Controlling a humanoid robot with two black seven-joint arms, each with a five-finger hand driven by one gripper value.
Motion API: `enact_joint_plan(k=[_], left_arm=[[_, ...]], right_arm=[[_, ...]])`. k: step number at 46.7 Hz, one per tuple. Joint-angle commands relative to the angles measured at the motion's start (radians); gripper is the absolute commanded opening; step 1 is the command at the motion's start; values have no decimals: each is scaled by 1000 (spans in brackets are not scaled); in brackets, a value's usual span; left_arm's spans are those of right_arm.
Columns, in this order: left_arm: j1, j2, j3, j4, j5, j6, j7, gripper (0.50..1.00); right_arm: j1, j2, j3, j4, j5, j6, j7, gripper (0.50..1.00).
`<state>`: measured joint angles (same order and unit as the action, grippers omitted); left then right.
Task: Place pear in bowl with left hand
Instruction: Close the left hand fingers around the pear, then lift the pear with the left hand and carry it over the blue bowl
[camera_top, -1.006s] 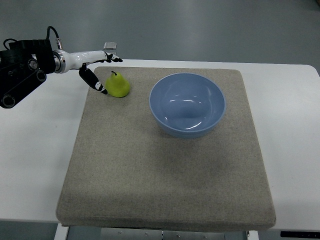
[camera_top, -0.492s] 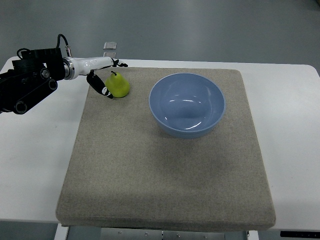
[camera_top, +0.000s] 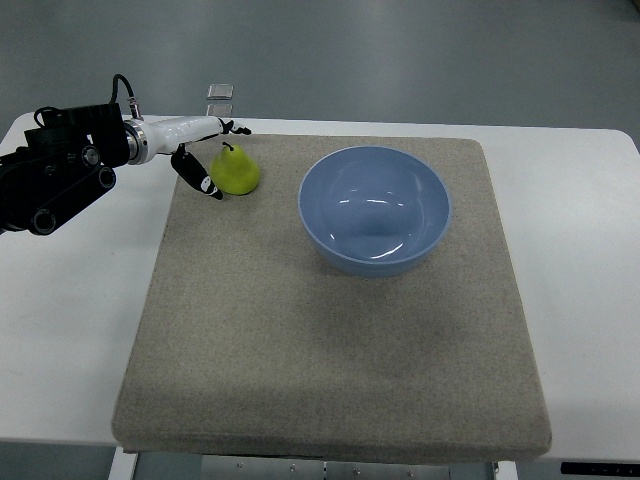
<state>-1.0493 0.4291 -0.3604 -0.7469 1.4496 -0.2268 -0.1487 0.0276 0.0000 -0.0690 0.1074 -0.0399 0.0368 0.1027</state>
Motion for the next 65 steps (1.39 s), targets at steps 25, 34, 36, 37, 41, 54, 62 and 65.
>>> enact_joint_plan(k=[25, 34, 36, 37, 41, 54, 62, 65], left_arm=[[5, -13, 23, -2, -6, 0, 0, 857], [2, -15, 23, -2, -12, 0, 0, 814], [0, -15, 23, -2, -12, 0, 0, 787], [0, -15, 23, -2, -12, 1, 0, 774], [0, -13, 23, 0, -14, 1, 0, 709], [-9, -12, 23, 0, -14, 1, 0, 510], [-20, 0, 23, -17, -17, 0, 0, 500], [-28, 11, 23, -28, -17, -2, 0, 500]], right_arm=[[0, 0, 0, 0, 2, 0, 0, 926], [0, 0, 0, 0, 0, 0, 0, 926], [0, 0, 0, 0, 0, 0, 0, 926], [0, 0, 0, 0, 0, 0, 0, 926], [0, 0, 0, 0, 0, 0, 0, 926], [0, 0, 0, 0, 0, 0, 0, 926], [0, 0, 0, 0, 0, 0, 0, 926], [0, 0, 0, 0, 0, 0, 0, 926]])
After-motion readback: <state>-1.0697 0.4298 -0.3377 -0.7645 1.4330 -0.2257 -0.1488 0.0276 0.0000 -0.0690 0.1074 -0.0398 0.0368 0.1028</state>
